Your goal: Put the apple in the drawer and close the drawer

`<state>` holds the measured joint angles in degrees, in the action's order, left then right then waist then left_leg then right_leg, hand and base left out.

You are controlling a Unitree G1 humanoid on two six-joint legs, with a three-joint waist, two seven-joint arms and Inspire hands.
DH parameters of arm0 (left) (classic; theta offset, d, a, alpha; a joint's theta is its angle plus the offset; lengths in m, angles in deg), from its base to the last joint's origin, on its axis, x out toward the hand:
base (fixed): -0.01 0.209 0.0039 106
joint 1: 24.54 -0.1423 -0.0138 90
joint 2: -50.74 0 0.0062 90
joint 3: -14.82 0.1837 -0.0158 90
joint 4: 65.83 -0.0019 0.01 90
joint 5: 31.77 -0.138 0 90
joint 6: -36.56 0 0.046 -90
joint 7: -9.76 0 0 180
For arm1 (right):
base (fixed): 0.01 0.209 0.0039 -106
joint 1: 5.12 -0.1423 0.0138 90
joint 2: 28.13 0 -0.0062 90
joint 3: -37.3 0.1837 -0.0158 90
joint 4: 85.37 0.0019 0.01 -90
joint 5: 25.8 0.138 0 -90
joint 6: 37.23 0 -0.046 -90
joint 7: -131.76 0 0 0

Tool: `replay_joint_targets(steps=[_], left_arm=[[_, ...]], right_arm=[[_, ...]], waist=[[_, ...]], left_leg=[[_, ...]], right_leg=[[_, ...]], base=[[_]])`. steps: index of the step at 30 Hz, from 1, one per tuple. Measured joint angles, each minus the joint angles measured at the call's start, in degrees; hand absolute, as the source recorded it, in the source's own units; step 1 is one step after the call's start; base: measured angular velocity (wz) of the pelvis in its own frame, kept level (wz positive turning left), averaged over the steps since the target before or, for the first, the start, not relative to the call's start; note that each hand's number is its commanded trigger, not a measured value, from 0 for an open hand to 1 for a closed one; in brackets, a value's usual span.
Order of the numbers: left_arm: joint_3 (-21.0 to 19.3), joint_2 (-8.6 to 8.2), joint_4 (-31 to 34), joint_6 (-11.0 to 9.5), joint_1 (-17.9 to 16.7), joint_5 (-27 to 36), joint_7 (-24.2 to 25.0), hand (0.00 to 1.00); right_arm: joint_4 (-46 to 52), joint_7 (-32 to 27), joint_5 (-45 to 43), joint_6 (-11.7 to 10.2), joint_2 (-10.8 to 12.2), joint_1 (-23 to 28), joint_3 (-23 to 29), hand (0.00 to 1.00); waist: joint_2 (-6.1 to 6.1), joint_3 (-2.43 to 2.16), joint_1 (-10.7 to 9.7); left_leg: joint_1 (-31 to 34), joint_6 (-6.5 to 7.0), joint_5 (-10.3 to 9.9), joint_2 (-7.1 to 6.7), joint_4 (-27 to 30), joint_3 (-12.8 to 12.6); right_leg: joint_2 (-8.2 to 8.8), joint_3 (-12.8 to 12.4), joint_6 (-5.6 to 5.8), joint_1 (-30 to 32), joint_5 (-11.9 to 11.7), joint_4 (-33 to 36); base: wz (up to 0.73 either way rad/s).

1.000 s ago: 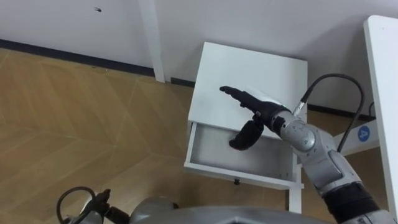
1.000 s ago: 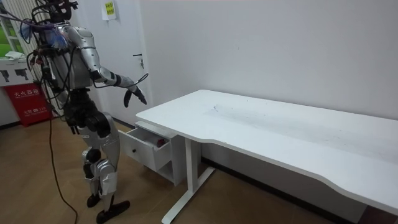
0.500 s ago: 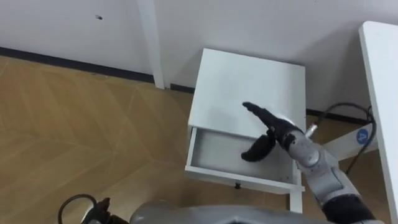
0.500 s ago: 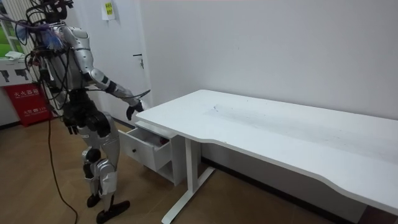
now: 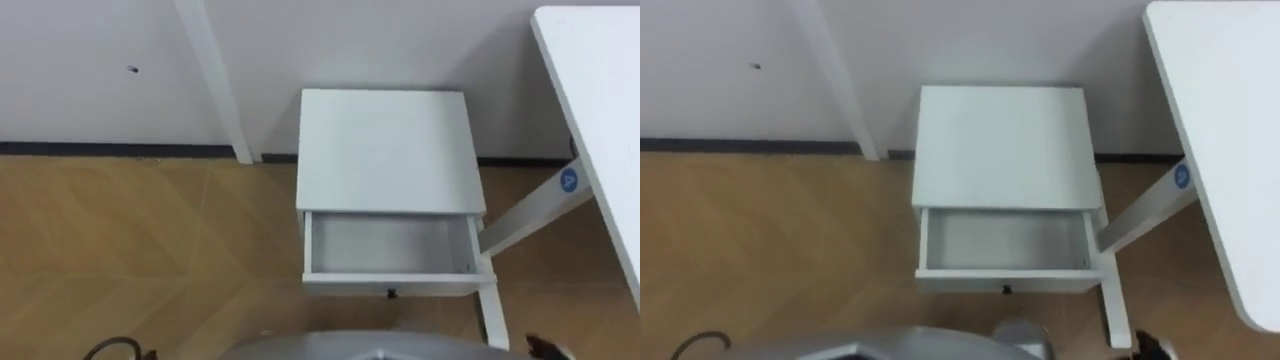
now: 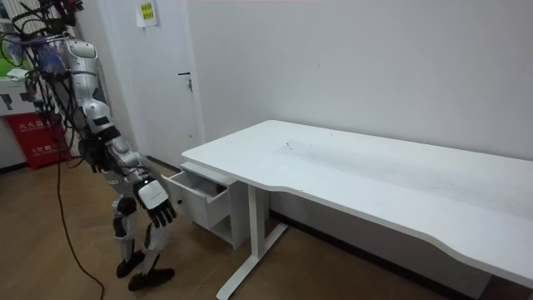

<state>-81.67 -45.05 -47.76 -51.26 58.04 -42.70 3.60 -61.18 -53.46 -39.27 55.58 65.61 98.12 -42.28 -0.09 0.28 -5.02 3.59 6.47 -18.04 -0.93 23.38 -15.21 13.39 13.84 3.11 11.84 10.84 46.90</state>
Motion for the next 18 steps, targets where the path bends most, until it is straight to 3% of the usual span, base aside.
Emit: replay_joint_targets(steps=[2,3,4,5,7,10,13,18], left_arm=[[0.0,0.13,-1.2,-0.1,0.5,0.3,0.0,0.00],[0.1,0.32,-1.2,0.1,0.5,0.2,0.0,0.00],[0.0,0.55,-0.9,0.2,0.3,0.2,0.0,0.00],[0.0,0.71,-0.9,0.4,0.1,0.2,0.0,0.00],[1.1,1.29,-1.1,2.7,0.2,0.3,0.0,0.00],[1.0,1.47,-1.1,5.6,0.4,0.2,0.1,0.00],[1.1,1.45,-1.2,7.6,0.2,0.3,0.1,0.00],[1.0,1.38,-1.2,7.5,-0.1,1.8,-0.6,0.00]], right_arm=[[-1.4,0.2,1.5,0.8,-0.1,-0.6,0.0,0.00],[-1.7,0.9,2.2,1.1,0.1,-0.4,0.0,0.00],[-1.7,1.6,3.3,1.1,0.2,-0.4,0.0,0.00],[-1.8,1.8,3.8,1.1,0.3,-0.5,-0.1,0.00],[-2.6,2.2,5.3,1.0,0.5,-0.2,-0.1,0.00],[-5.3,1.9,8.0,0.9,0.5,-0.7,-0.9,0.00],[-7.7,0.9,11.6,0.9,0.5,-1.2,-3.4,0.00],[-7.5,-1.2,15.9,0.4,0.2,-2.5,-4.6,0.00]], waist=[[-0.88,-0.02,-0.7],[-1.56,0.03,-1.0],[-2.10,-0.13,-0.9],[-2.35,-0.04,-0.7],[-3.27,-0.13,-0.9],[-4.29,-0.01,-0.9],[-4.44,0.17,-1.0],[-4.71,0.14,-0.8]], left_leg=[[0.4,1.12,-1.0,0.19,1.4,-0.2],[0.7,1.92,-1.5,0.54,2.1,-0.7],[1.4,2.35,-2.1,1.34,3.2,-1.8],[2.0,2.33,-2.2,1.85,4.0,-2.0],[4.1,2.71,-2.5,3.66,6.3,-2.2],[5.9,3.28,-3.6,5.51,9.0,-2.1],[5.7,3.54,-4.6,6.62,10.7,-1.8],[5.9,4.42,-5.8,7.07,12.5,-2.1]], right_leg=[[1.44,-0.6,-0.77,5.1,-6.5,7.5],[1.67,-2.4,-0.57,9.7,-13.0,13.0],[0.88,-3.8,-0.90,15.3,-15.5,21.6],[0.31,-4.1,-0.94,18.5,-14.7,28.4],[-1.94,-3.0,-0.72,29.9,-9.8,52.1],[-2.86,0.3,-1.01,41.8,-4.0,66.2],[-2.76,0.2,-1.00,48.6,-1.3,70.3],[-0.80,-0.8,-1.04,46.9,-0.9,69.2]], base=[[-0.20],[-0.32],[-0.38],[-0.33],[-0.04],[-0.01],[0.04],[-0.03]])
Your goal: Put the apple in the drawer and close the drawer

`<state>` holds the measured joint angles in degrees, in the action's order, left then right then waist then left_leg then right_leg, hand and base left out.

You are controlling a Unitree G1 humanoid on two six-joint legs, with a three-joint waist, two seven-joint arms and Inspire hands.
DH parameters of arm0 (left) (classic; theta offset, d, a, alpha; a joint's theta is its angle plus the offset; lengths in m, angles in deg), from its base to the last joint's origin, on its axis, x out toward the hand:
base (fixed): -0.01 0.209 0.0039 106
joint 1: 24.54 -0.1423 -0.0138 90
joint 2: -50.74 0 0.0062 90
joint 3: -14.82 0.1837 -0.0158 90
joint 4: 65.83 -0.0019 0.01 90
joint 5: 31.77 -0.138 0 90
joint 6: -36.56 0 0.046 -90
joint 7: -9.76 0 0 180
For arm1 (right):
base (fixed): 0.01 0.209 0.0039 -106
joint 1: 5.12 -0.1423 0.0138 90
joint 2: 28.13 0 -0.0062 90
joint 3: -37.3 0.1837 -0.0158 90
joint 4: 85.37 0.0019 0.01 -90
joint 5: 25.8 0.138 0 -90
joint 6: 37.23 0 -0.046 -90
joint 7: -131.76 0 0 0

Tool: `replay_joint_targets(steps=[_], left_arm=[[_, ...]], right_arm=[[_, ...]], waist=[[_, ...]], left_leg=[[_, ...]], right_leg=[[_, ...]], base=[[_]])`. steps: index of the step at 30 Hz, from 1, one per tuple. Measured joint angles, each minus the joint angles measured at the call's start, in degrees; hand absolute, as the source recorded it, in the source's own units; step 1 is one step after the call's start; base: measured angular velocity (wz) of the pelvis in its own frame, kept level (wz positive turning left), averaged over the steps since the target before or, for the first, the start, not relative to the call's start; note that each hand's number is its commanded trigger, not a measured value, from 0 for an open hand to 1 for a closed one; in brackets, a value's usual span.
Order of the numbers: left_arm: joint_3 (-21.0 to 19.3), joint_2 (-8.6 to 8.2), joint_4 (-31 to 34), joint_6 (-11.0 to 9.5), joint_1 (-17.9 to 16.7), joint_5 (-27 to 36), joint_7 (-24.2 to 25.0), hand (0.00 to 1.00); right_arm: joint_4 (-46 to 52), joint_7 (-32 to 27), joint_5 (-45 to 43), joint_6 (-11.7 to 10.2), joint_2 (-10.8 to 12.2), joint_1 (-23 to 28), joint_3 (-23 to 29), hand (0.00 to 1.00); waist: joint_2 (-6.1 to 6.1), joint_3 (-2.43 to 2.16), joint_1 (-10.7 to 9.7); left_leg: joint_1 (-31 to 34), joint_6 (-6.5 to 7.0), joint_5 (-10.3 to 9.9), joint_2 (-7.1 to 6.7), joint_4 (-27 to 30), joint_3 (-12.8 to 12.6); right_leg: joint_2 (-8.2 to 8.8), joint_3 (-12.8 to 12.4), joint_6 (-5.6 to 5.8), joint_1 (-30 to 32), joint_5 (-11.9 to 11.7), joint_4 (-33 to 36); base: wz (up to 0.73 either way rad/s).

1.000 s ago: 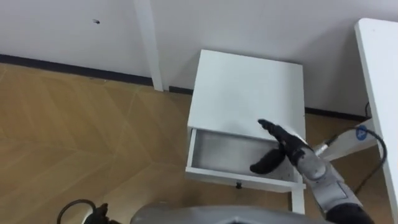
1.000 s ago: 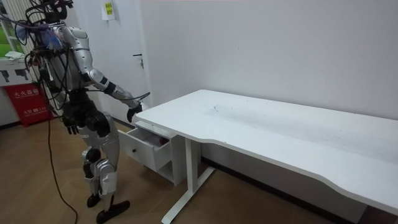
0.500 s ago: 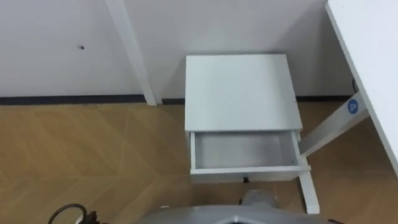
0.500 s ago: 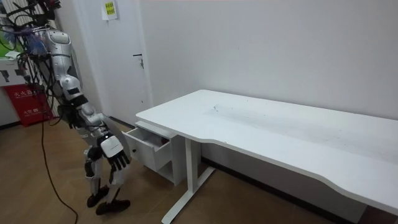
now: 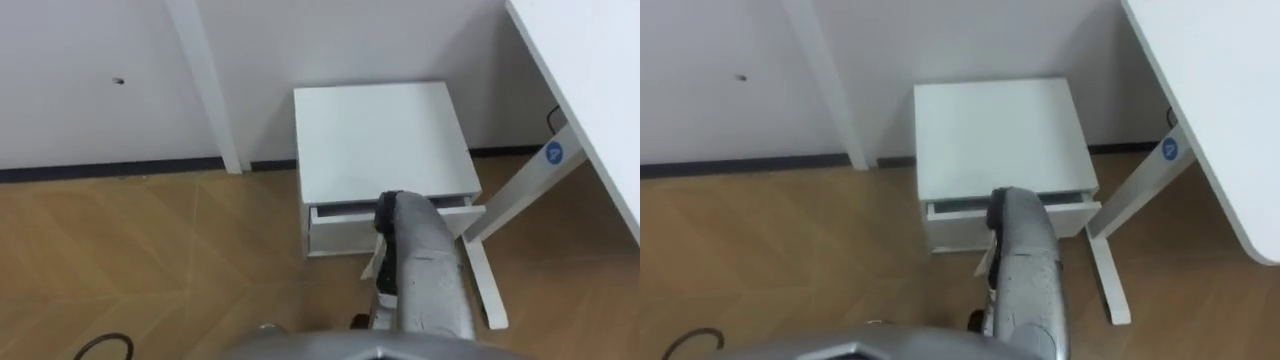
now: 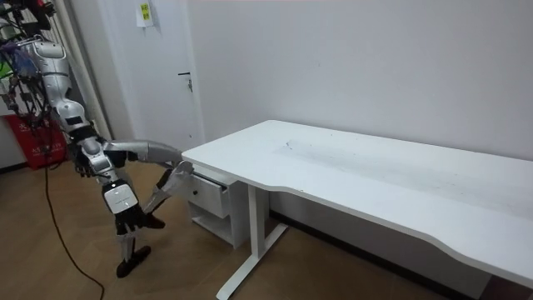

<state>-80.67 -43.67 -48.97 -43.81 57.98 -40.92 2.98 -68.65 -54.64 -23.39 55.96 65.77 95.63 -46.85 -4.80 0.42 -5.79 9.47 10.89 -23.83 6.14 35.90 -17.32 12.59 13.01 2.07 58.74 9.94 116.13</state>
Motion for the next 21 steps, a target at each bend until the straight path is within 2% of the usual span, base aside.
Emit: replay_joint_targets(steps=[2,3,5,6,7,8,9,10,11,12,13,14,16,17,19,20,21], left_arm=[[-0.2,0.10,0.1,-0.1,-0.6,0.9,-0.3,0.00],[-0.3,0.08,0.5,-0.1,-1.2,1.2,-0.6,0.00],[-0.6,0.14,0.4,-0.4,-2.2,2.0,-0.9,0.00],[-0.8,-0.02,-0.1,-0.3,-2.7,2.3,-1.5,0.00],[-0.7,0.23,0.0,-0.2,-3.7,3.1,-2.1,0.00],[-0.5,0.82,0.4,-0.1,-3.6,3.6,-2.6,0.00],[0.1,1.92,2.3,-0.2,-3.0,4.0,-3.7,0.00],[-0.5,2.50,3.0,-0.4,-3.0,4.0,-4.6,0.00],[-1.1,2.87,2.9,-0.4,-3.4,4.1,-5.1,0.00],[-1.2,2.41,3.0,-0.5,-3.4,5.0,-5.3,0.00],[-1.1,1.79,3.0,-1.2,-3.1,5.3,-5.3,0.00],[-1.1,1.59,3.0,-1.5,-2.9,5.3,-5.3,0.00],[-2.1,1.06,2.9,-2.1,-2.8,5.2,-5.4,0.00],[-2.5,0.98,2.8,-2.4,-2.7,5.2,-5.4,0.00],[-2.7,0.74,2.7,-2.7,-2.1,4.8,-5.4,0.00],[-2.7,0.63,2.8,-2.7,-2.0,4.6,-5.4,0.00],[-2.7,0.50,2.9,-3.1,-2.0,4.5,-5.2,0.00]], right_arm=[[0.0,-0.2,0.3,0.2,-0.1,-0.5,-0.1,0.00],[0.3,-0.5,0.5,0.7,-0.2,-0.6,-0.1,0.00],[0.4,-0.5,0.4,1.7,-0.3,-0.7,0.0,0.00],[0.4,-0.5,0.4,2.5,-0.4,-0.5,0.3,0.00],[0.4,-0.4,0.4,3.3,-0.1,-0.1,0.5,0.00],[0.5,-0.4,0.2,3.3,0.2,0.1,1.0,0.00],[0.5,-0.4,-0.6,3.5,0.5,0.2,2.7,0.00],[0.4,-0.5,-0.7,3.6,0.5,-0.1,3.4,0.00],[0.4,-0.4,-0.7,3.6,0.6,0.0,3.4,0.00],[0.5,-0.4,-0.8,3.4,0.4,0.1,3.5,0.00],[0.5,-0.5,-0.8,3.1,0.1,0.0,3.6,0.00],[0.5,-0.5,-0.9,2.8,0.0,-0.1,3.6,0.00],[2.1,-0.6,-2.8,2.6,0.3,-0.7,4.4,0.00],[2.7,-0.6,-2.8,2.5,0.4,-0.9,4.4,0.00],[3.9,-1.0,-2.8,1.8,0.5,-1.8,4.4,0.00],[4.3,-1.0,-3.0,1.6,0.5,-1.8,4.4,0.00],[4.7,-1.0,-3.2,1.3,0.5,-2.0,4.3,0.00]], waist=[[0.00,-0.03,0.0],[0.10,0.02,0.0],[0.96,0.18,-0.1],[1.63,0.11,-0.4],[4.15,-0.76,-0.6],[5.70,-0.97,-0.6],[5.72,-0.36,0.1],[6.75,0.51,1.5],[7.31,0.26,1.6],[7.42,0.10,1.6],[7.41,0.11,2.2],[7.44,0.05,2.4],[7.81,-0.30,3.0],[7.97,-0.41,3.1],[8.29,-0.34,3.0],[8.75,-0.59,3.0],[8.90,-0.59,3.0]], left_leg=[[0.0,-0.03,-0.1,-0.05,0.0,0.0],[-0.2,-0.75,-0.5,-0.24,-0.2,0.1],[-1.2,-4.52,-0.6,-1.75,-1.4,0.2],[-2.7,-8.04,0.2,-3.15,-4.2,0.1],[-5.0,-14.73,2.0,-5.95,-8.4,0.9],[-4.5,-12.44,1.7,-6.45,-6.5,2.2],[-1.6,-7.89,-2.0,-3.89,0.0,6.2],[0.1,-4.86,-3.8,-4.75,3.4,6.3],[-0.2,-5.45,-4.1,-4.79,3.4,6.3],[-1.6,-5.98,-3.8,-4.59,1.5,6.5],[-3.1,-7.28,-2.5,-4.61,-1.6,6.2],[-3.7,-7.41,-1.8,-4.63,-3.1,6.1],[-5.3,-6.78,0.7,-4.53,-7.7,5.4],[-5.5,-6.80,1.1,-4.35,-8.3,5.4],[-6.1,-8.05,2.3,-3.62,-9.4,6.1],[-6.3,-8.38,2.6,-3.56,-9.6,6.6],[-7.0,-9.20,3.1,-3.44,-10.1,6.9]], right_leg=[[0.96,-1.4,0.11,-4.8,-0.1,-3.9],[1.63,-2.3,0.32,-9.2,-0.2,-9.4],[2.69,-2.6,0.39,-18.4,-0.2,-23.1],[2.44,-2.0,0.36,-25.8,-0.2,-35.2],[2.36,-1.7,0.15,-33.6,-0.1,-49.2],[2.70,-1.5,0.68,-36.3,0.1,-54.7],[2.20,-1.9,2.75,-38.9,1.3,-61.2],[1.39,-2.8,4.74,-42.4,3.3,-67.9],[0.88,-2.5,4.74,-45.0,4.4,-71.3],[-0.77,-2.0,4.39,-49.3,5.6,-76.9],[-2.24,-1.7,4.45,-51.9,5.7,-81.8],[-3.00,-1.8,4.22,-52.8,5.6,-84.1],[-4.60,-1.8,3.63,-55.9,5.2,-91.0],[-4.93,-1.7,3.61,-56.4,5.2,-92.4],[-6.21,-0.9,3.08,-57.8,5.5,-95.1],[-6.46,-0.9,2.89,-58.0,5.6,-95.3],[-7.05,-1.1,2.75,-58.4,5.5,-95.5]], base=[[-0.03],[0.00],[0.00],[0.07],[0.17],[0.23],[0.00],[-0.13],[-0.13],[-0.07],[-0.04],[-0.22],[-0.20],[-0.16],[-0.03],[0.04],[0.06]])
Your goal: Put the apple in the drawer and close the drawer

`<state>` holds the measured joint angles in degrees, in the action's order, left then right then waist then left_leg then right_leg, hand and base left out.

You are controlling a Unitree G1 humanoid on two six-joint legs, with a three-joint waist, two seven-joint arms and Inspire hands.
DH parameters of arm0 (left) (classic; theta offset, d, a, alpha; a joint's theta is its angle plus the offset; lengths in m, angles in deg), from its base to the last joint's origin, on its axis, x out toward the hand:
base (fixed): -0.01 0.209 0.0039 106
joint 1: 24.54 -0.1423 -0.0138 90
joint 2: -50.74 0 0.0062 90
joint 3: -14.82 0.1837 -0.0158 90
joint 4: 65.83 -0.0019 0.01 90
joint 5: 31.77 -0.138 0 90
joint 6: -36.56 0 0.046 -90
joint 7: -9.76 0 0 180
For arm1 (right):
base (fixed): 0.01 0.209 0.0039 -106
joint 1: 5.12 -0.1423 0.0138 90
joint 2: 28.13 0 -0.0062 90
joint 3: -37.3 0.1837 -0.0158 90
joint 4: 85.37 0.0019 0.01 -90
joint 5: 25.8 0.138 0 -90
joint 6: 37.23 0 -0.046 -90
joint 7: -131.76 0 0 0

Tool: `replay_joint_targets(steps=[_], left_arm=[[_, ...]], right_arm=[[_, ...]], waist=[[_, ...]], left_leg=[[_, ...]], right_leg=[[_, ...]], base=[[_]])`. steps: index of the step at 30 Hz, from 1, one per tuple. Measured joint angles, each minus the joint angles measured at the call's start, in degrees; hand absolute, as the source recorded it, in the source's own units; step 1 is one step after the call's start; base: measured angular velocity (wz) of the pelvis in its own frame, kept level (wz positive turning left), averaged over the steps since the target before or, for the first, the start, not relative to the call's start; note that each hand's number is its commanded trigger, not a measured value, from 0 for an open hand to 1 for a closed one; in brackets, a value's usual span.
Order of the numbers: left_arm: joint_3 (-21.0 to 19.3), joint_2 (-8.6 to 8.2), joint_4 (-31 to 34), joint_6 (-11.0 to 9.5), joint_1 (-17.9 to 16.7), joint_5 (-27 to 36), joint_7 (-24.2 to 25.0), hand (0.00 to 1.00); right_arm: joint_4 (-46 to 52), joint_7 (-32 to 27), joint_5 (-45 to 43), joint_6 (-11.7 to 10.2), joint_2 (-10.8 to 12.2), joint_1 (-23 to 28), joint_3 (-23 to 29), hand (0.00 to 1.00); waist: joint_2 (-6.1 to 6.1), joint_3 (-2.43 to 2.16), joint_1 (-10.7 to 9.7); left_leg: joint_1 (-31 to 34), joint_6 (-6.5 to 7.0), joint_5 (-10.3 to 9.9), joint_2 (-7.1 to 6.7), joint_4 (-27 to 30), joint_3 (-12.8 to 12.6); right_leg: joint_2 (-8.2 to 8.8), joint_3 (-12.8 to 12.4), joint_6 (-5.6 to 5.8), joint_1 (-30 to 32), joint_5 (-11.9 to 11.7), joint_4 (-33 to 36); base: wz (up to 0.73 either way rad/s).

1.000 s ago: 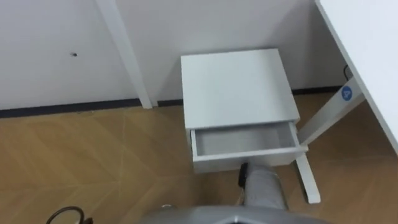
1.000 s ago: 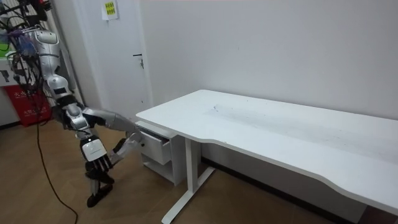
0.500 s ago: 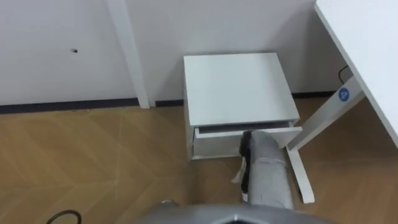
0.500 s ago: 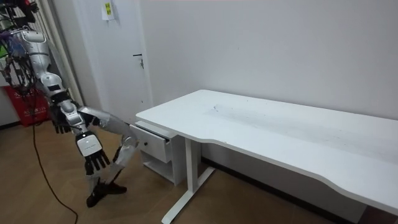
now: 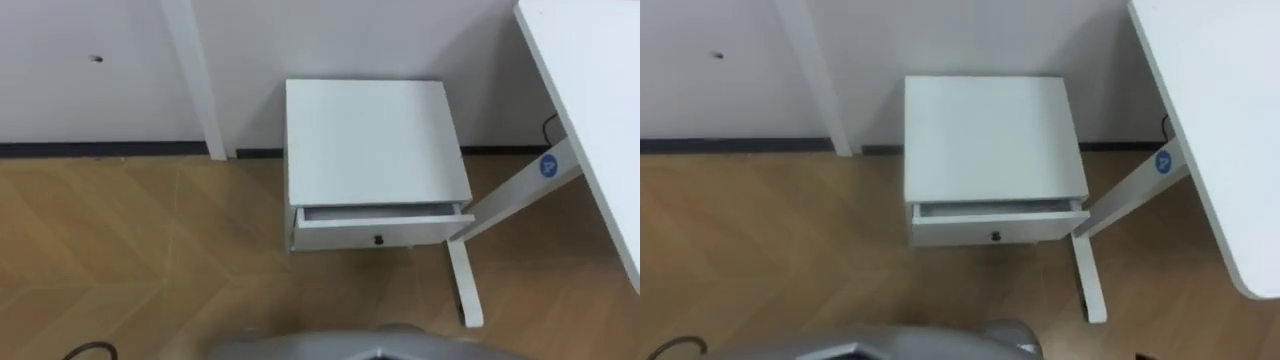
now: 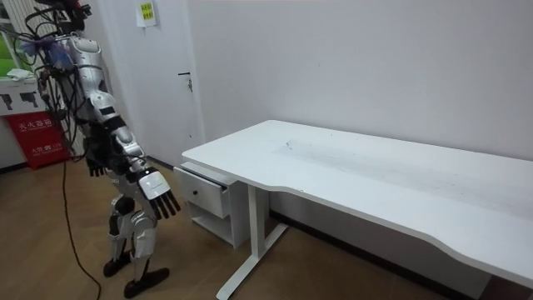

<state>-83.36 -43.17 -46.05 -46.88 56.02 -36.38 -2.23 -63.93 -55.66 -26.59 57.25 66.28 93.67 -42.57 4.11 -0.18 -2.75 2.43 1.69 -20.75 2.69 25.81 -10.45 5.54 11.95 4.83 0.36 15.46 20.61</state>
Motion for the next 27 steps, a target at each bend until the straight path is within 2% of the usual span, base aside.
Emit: replay_joint_targets(steps=[2,3,5,6,7,8,9,10,11,12,13,14,15,16,18,19,21,24,27], left_arm=[[0.0,0.01,0.0,-0.3,-0.2,0.0,0.2,0.00],[0.0,0.06,0.0,-0.3,-0.3,0.0,0.2,0.00],[0.0,-0.02,0.0,-0.3,-0.2,0.0,0.3,0.00],[0.0,-0.04,0.7,-0.3,-0.3,0.0,0.3,0.00],[0.0,-0.05,1.5,-0.3,-0.3,0.0,0.4,0.00],[0.1,-0.06,1.8,-0.3,-0.3,0.0,0.4,0.00],[0.5,-0.11,2.3,-0.4,-0.1,0.0,0.5,0.00],[0.1,0.35,2.7,-0.9,0.0,-0.1,0.5,0.00],[-0.6,0.42,2.6,-1.0,0.0,-0.1,0.6,0.00],[-1.5,0.17,1.8,-0.9,-0.6,-0.6,0.7,0.00],[-1.6,-0.06,1.4,-1.0,-0.4,-0.7,1.2,0.00],[-1.6,-0.21,1.5,-1.1,-0.2,-0.7,1.5,0.00],[-1.5,-0.40,1.6,-1.8,-0.2,-0.6,1.5,0.00],[-1.5,-0.34,1.9,-1.8,-0.2,-0.6,1.5,0.00],[-1.6,-0.46,2.1,-1.5,-1.0,-0.6,1.3,0.00],[-1.5,-0.57,2.1,-1.3,-1.4,-0.6,1.4,0.00],[-1.1,-0.75,2.0,-0.7,-2.1,-0.5,1.4,0.00],[-1.1,-0.84,2.0,-0.6,-2.6,-0.5,1.4,0.00],[-1.1,-1.44,2.1,-0.6,-2.3,-0.6,1.4,0.00]], right_arm=[[0.0,0.0,0.0,-0.3,0.1,-0.1,-0.2,0.00],[0.0,0.0,0.0,-0.3,0.3,0.1,-0.4,0.00],[0.0,0.0,-0.1,-0.3,0.2,0.2,-1.1,0.00],[0.0,0.1,-0.1,-0.4,0.3,-0.1,-1.9,0.00],[-0.1,0.1,-0.1,-0.9,0.3,-0.1,-2.2,0.00],[-0.3,0.1,-0.2,-1.0,0.3,0.1,-2.2,0.00],[-0.4,0.1,-0.3,-1.0,0.3,0.2,-2.4,0.00],[-0.3,0.1,-1.2,-1.4,0.9,0.1,-2.4,0.00],[-0.2,0.1,-2.4,-1.7,1.0,-0.2,-2.5,0.00],[-0.1,-0.1,-5.2,-1.9,1.3,0.1,-2.6,0.00],[-0.2,-0.1,-6.6,-1.8,1.3,0.5,-2.6,0.00],[-0.3,0.0,-6.7,-1.6,1.3,1.0,-2.7,0.00],[-0.4,0.0,-7.1,-1.1,1.4,1.4,-2.7,0.00],[-1.2,0.1,-7.6,-1.1,1.6,1.6,-2.7,0.00],[-2.5,0.8,-8.5,-1.1,1.9,1.0,-2.7,0.00],[-2.7,1.3,-8.7,-1.2,2.0,0.7,-2.6,0.00],[-2.6,1.5,-8.7,-1.1,2.2,0.5,-2.1,0.00],[-2.5,2.2,-8.7,0.0,2.2,-0.1,-2.0,0.00],[-2.9,2.9,-8.8,0.7,2.2,-0.2,-2.0,0.00]], waist=[[0.24,0.19,0.0],[0.49,0.52,0.0],[0.40,0.27,0.1],[0.89,0.28,0.1],[0.82,0.67,-0.1],[0.80,0.69,-0.1],[0.03,1.08,0.3],[0.11,0.99,1.2],[0.12,1.20,1.5],[-0.54,0.63,0.1],[-0.84,0.67,-1.0],[-0.96,0.74,-1.5],[-0.63,1.03,-1.9],[-1.33,0.83,-2.0],[-1.96,0.34,-1.1],[-1.69,0.56,-0.8],[-1.81,0.53,-0.9],[-1.50,0.60,-1.0],[-1.90,0.49,-1.3]], left_leg=[[-1.3,-0.80,0.6,0.74,-1.4,1.0],[-2.1,-1.63,1.1,1.02,-2.3,1.5],[-2.4,-1.93,1.3,1.65,-2.8,1.5],[-2.4,-2.50,1.6,1.87,-3.4,2.1],[-3.1,-2.84,2.2,1.89,-4.5,3.4],[-3.6,-2.80,2.6,1.89,-5.2,4.3],[-5.3,-2.79,2.9,2.86,-7.1,8.2],[-5.2,-3.03,2.8,3.23,-6.9,10.7],[-4.8,-3.69,2.4,3.54,-6.1,10.7],[-4.0,-5.11,1.9,4.64,-5.1,9.9],[-4.2,-5.61,2.2,4.77,-4.9,7.3],[-4.1,-5.61,2.2,4.74,-5.3,6.7],[-3.1,-5.47,2.2,4.26,-6.8,5.5],[-1.9,-4.74,3.7,4.13,-7.5,4.3],[-3.2,-4.44,4.4,3.75,-7.3,2.3],[-3.9,-4.37,4.4,3.29,-7.4,2.0],[-4.6,-4.30,4.5,2.58,-7.7,1.8],[-5.7,-4.21,4.5,2.43,-8.7,1.2],[-5.9,-4.11,4.6,2.50,-9.1,1.2]], right_leg=[[-1.10,-0.1,-0.77,-1.1,-0.4,-0.3],[-1.67,-0.1,-1.05,-1.8,-0.4,-1.1],[-2.44,0.0,-1.31,-2.6,-0.3,-2.2],[-2.75,0.1,-1.50,-2.8,-0.4,-2.1],[-2.86,0.9,-1.78,-2.9,-0.5,-1.8],[-2.97,1.2,-1.83,-2.6,-0.5,-1.1],[-3.49,1.0,-3.69,0.3,0.6,3.5],[-4.81,-1.1,-6.18,3.5,0.1,0.0],[-5.34,-1.1,-6.55,5.1,-2.5,-2.0],[-5.76,1.4,-7.26,3.7,-3.8,-2.1],[-5.66,1.2,-7.32,2.4,-3.8,-2.5],[-5.60,0.2,-7.32,1.7,-3.8,-3.1],[-5.53,-2.9,-7.31,0.8,-3.8,-4.0],[-5.45,-4.7,-7.01,0.6,-3.6,-3.7],[-5.06,-3.9,-6.51,0.4,-3.4,-3.7],[-4.67,-3.2,-5.93,0.0,-3.1,-3.9],[-4.51,-2.2,-5.75,-0.8,-2.9,-4.0],[-4.03,-2.2,-5.67,-1.4,-2.4,-4.1],[-4.09,-2.0,-5.78,-1.6,-2.4,-4.3]], base=[[0.11],[0.16],[0.12],[0.11],[0.13],[0.10],[-0.30],[-0.57],[-0.37],[0.16],[0.52],[0.56],[0.45],[0.23],[-0.16],[-0.21],[-0.05],[-0.03],[-0.01]])
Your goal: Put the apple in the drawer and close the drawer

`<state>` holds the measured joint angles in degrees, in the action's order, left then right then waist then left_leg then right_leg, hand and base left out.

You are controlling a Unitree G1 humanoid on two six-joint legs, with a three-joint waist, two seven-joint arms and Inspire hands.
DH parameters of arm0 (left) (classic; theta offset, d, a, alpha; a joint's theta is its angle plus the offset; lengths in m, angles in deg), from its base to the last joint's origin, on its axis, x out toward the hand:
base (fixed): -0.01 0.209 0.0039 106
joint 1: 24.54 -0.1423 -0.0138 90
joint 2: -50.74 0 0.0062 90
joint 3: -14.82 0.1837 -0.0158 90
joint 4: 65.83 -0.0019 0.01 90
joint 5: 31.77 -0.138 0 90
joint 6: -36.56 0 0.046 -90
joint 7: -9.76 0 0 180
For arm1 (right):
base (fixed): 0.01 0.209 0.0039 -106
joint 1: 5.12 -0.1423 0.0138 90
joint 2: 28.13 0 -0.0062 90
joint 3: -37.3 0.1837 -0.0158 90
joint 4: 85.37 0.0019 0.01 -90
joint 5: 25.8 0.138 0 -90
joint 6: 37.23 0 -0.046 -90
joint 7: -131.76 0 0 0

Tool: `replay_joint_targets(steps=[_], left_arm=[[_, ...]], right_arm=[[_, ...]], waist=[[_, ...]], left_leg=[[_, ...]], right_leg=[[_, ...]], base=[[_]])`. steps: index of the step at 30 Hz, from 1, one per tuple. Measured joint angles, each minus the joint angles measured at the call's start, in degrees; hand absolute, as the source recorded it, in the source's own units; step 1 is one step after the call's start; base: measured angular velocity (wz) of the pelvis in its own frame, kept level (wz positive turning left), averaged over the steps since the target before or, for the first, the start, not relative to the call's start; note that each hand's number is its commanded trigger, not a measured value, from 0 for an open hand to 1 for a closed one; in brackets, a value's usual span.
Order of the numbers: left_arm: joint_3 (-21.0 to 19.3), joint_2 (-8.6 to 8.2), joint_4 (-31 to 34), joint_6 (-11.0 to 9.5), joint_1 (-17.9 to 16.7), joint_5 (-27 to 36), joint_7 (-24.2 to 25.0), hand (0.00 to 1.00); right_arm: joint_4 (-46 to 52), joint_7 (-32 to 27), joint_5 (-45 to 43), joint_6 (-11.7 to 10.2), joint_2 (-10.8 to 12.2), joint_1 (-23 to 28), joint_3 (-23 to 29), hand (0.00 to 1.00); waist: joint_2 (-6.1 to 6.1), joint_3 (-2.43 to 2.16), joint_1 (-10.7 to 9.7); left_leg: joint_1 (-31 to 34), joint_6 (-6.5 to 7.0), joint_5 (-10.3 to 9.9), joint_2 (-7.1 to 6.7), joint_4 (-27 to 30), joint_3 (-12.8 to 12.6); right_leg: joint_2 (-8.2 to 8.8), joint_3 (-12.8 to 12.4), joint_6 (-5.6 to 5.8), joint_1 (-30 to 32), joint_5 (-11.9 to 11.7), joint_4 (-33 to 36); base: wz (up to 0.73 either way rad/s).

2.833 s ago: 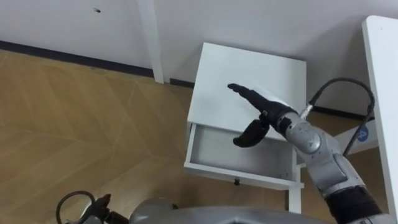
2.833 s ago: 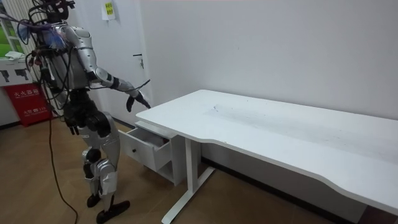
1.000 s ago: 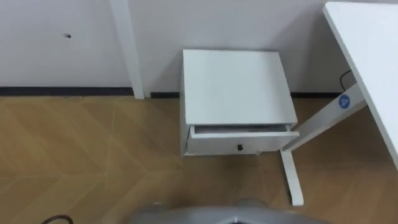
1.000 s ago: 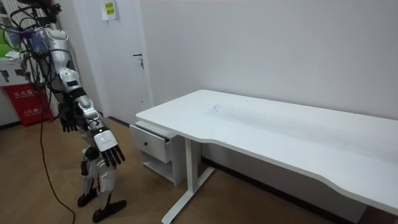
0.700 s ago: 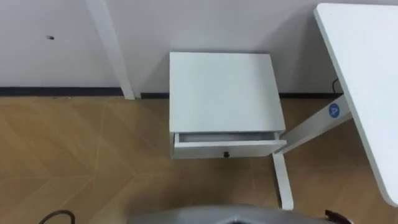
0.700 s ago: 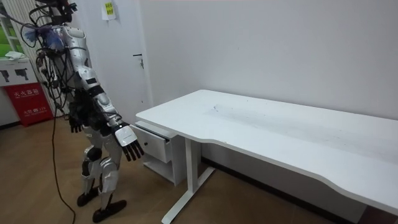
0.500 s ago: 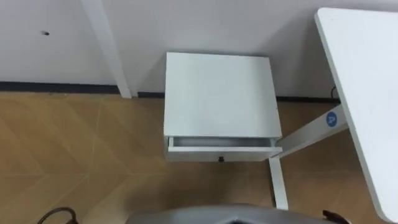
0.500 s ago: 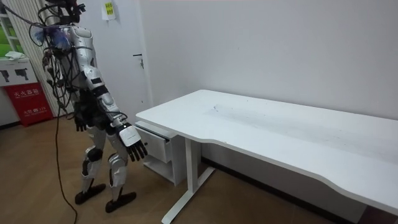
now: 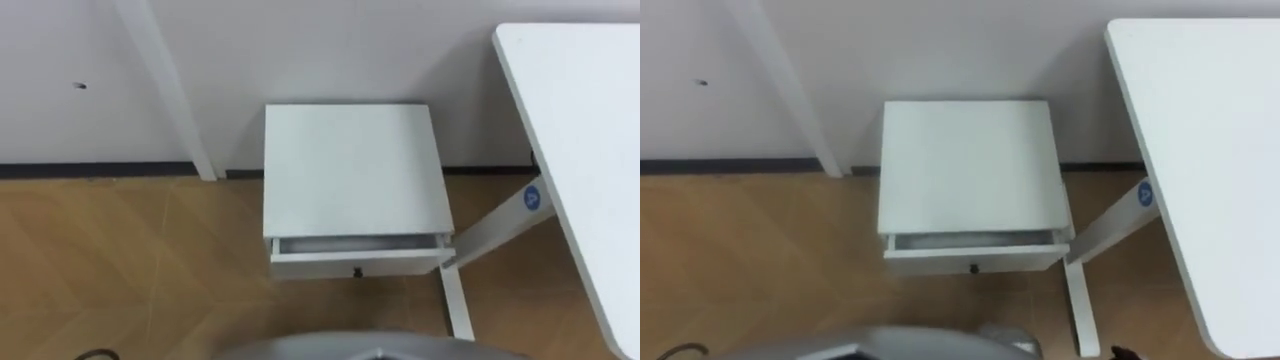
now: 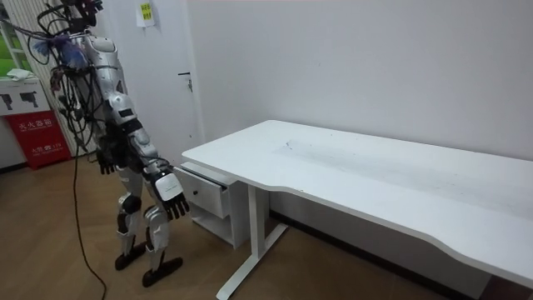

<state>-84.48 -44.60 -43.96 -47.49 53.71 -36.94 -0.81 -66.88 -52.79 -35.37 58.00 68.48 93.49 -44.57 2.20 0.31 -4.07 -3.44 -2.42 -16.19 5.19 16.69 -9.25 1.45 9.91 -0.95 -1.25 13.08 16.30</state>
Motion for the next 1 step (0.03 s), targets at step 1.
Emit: replay_joint_targets(steps=[1], left_arm=[[0.0,-0.13,0.0,0.2,-0.2,0.0,0.0,0.00]], right_arm=[[-0.1,0.3,0.0,0.3,0.0,0.1,0.0,0.00]], waist=[[-0.35,-0.05,-0.1]], left_leg=[[-0.1,-0.02,0.1,0.01,0.0,0.0]], right_leg=[[-0.03,0.0,-0.07,-0.1,-0.1,0.0]], base=[[0.00]])
